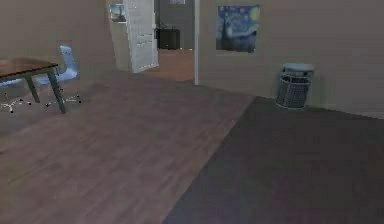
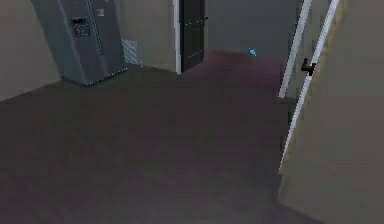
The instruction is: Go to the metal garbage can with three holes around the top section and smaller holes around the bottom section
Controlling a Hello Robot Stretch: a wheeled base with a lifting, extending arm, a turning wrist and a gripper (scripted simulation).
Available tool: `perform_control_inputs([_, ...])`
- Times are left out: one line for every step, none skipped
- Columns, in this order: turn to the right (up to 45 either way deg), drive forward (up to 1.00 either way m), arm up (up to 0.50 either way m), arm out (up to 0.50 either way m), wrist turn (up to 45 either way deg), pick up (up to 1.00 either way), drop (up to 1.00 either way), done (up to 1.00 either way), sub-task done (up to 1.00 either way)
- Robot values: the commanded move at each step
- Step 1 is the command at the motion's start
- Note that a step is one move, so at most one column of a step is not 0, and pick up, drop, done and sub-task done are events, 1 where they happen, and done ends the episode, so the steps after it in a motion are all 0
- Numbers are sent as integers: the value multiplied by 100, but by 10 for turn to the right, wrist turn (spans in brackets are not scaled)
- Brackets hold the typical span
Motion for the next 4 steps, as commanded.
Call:
perform_control_inputs([300, 0, 0, 0, 0, 0, 0, 0, 0])
perform_control_inputs([0, 100, 0, 0, 0, 0, 0, 0, 0])
perform_control_inputs([0, 100, 0, 0, 0, 0, 0, 0, 0])
perform_control_inputs([0, 55, 0, 0, 0, 0, 0, 0, 0])
